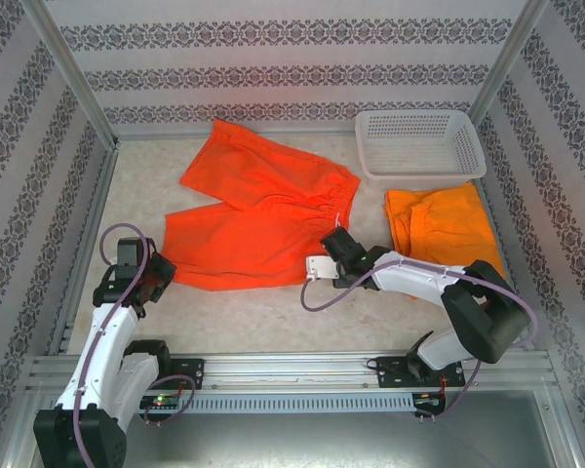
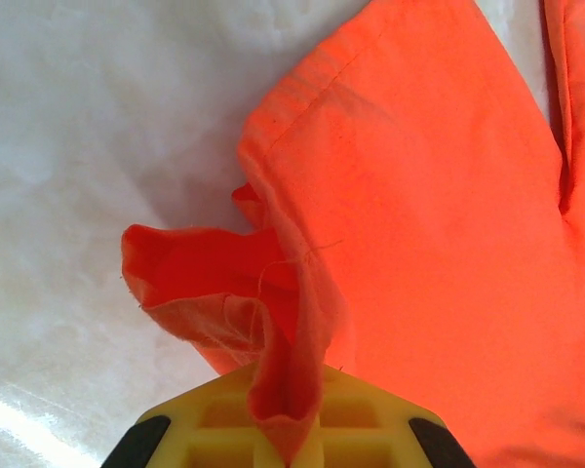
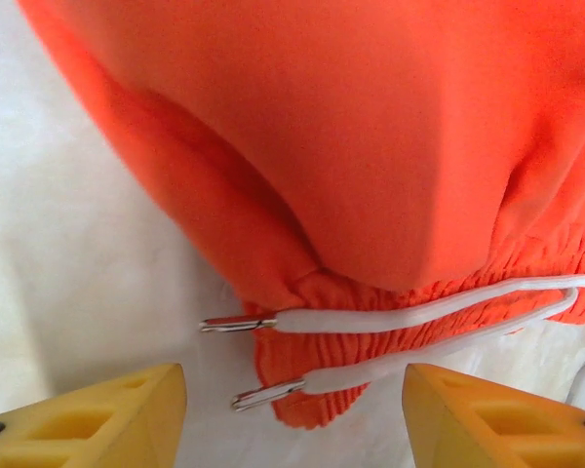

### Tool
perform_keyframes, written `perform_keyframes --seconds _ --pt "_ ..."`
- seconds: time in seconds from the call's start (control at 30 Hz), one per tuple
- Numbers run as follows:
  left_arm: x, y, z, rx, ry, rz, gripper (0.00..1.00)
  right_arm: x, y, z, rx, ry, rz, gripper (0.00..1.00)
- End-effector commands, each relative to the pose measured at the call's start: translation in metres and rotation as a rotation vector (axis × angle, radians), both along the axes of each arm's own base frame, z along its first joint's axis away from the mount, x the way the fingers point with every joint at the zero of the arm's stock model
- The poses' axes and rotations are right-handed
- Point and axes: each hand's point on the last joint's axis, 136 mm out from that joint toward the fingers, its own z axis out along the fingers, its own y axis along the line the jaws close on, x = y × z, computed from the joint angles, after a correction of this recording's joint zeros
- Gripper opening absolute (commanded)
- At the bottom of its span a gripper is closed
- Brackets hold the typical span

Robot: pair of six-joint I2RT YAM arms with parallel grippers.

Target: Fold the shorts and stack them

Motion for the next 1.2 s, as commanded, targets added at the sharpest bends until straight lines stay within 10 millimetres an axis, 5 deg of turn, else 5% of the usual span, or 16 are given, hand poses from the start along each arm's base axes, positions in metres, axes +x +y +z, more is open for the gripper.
perform_keyframes --seconds 0.0,0.23,0.53,0.77,0.93,1.17 --pt "0.004 0.003 0.001 0.016 -0.022 -0.010 0.00 0.017 0.002 0.002 0.002 -0.047 0.005 0.55" --pt "0.006 0.002 0.001 0.002 -0.032 -0.007 0.00 0.018 0.005 -0.009 0.021 -0.018 0.012 0.43" --pt "0.011 0.009 0.021 0.050 -0.058 -0.012 0.00 0.021 0.009 -0.011 0.038 -0.018 0.024 0.02" --pt "0.013 0.031 0.106 0.199 -0.153 -0.003 0.00 0.012 0.029 0.050 0.188 -0.068 0.051 0.00" --pt "0.008 0.039 0.173 0.281 -0.232 0.007 0.00 -0.019 0.038 0.101 0.330 -0.035 0.078 0.00" --pt "-0.013 0.050 0.258 0.423 -0.318 0.008 0.00 -0.069 0.044 0.133 0.482 0.153 0.048 0.00"
